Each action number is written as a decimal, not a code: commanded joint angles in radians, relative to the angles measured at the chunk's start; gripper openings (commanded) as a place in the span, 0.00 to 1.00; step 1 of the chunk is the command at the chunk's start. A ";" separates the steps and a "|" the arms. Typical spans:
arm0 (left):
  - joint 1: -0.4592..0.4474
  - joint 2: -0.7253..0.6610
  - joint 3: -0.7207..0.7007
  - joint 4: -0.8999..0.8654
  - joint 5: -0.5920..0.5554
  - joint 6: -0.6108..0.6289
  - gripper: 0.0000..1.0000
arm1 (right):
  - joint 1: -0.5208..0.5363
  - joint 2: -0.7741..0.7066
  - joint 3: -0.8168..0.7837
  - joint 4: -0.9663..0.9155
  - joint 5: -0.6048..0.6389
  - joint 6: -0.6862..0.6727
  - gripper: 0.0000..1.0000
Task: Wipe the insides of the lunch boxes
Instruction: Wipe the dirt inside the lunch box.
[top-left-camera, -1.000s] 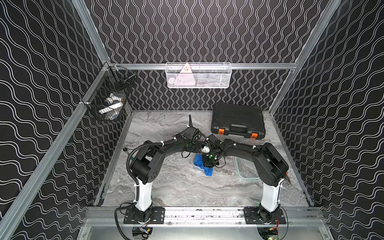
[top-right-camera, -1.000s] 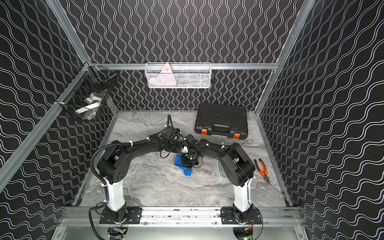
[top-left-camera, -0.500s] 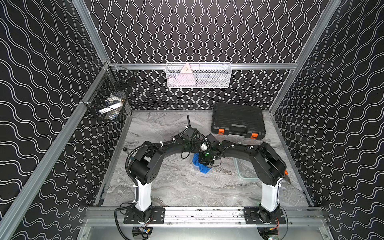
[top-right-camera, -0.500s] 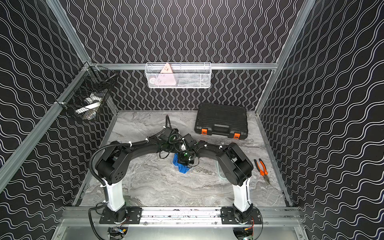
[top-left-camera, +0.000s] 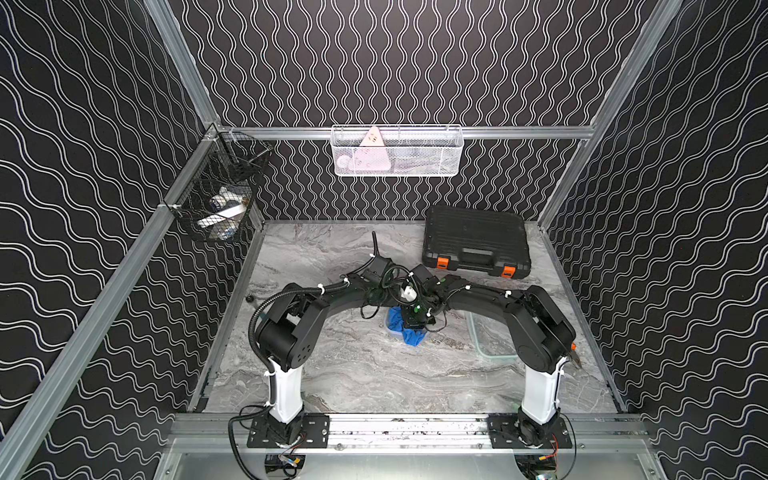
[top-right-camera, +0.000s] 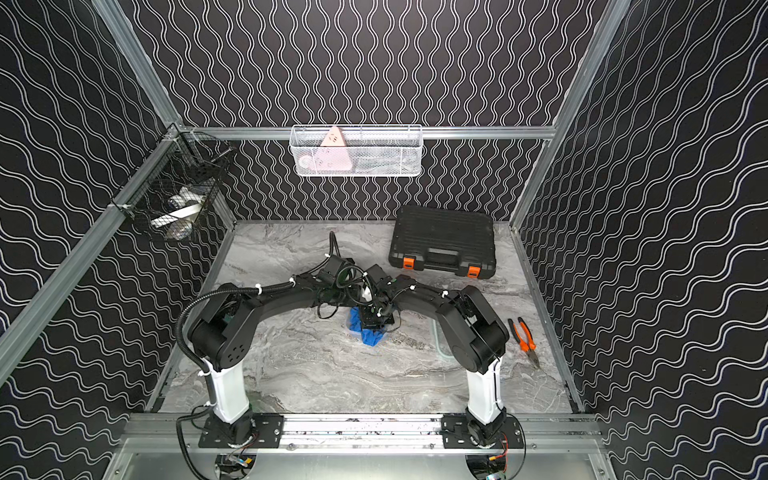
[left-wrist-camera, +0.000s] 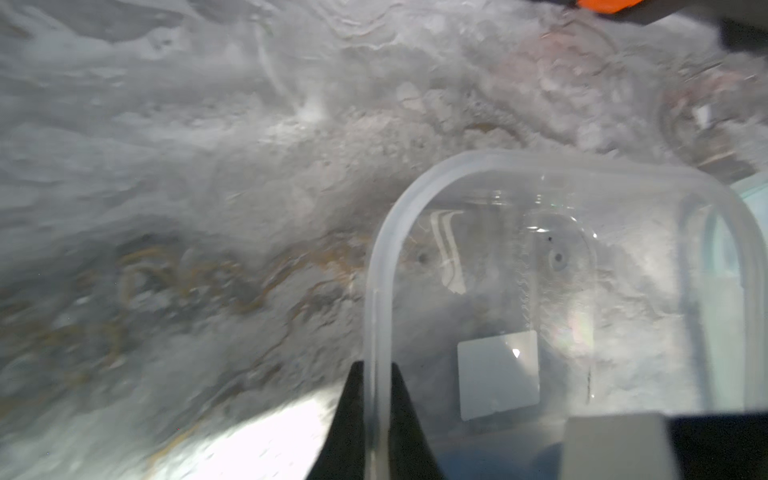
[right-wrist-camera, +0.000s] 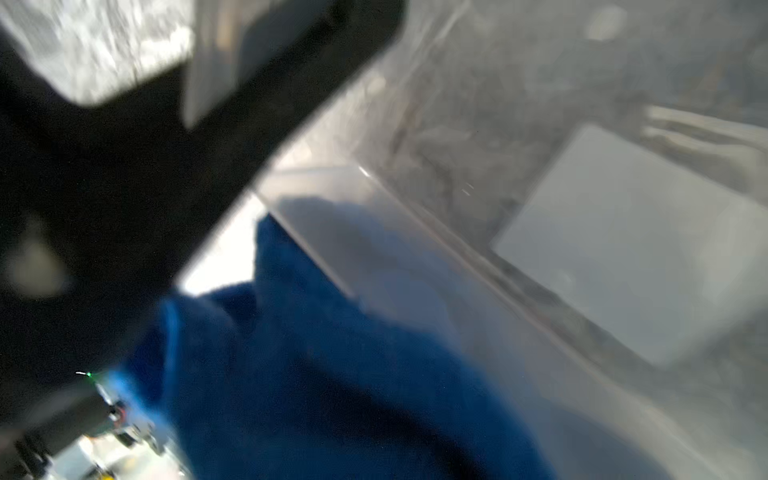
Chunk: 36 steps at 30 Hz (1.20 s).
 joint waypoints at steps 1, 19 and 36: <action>0.010 -0.014 0.003 -0.047 -0.056 0.042 0.00 | 0.002 0.008 0.033 -0.223 0.146 -0.135 0.00; -0.044 0.001 -0.010 -0.043 -0.011 0.036 0.00 | 0.035 0.030 0.104 -0.247 0.794 -0.102 0.00; 0.012 0.034 0.034 -0.012 -0.010 -0.030 0.00 | 0.061 -0.065 -0.083 0.034 -0.233 -0.004 0.02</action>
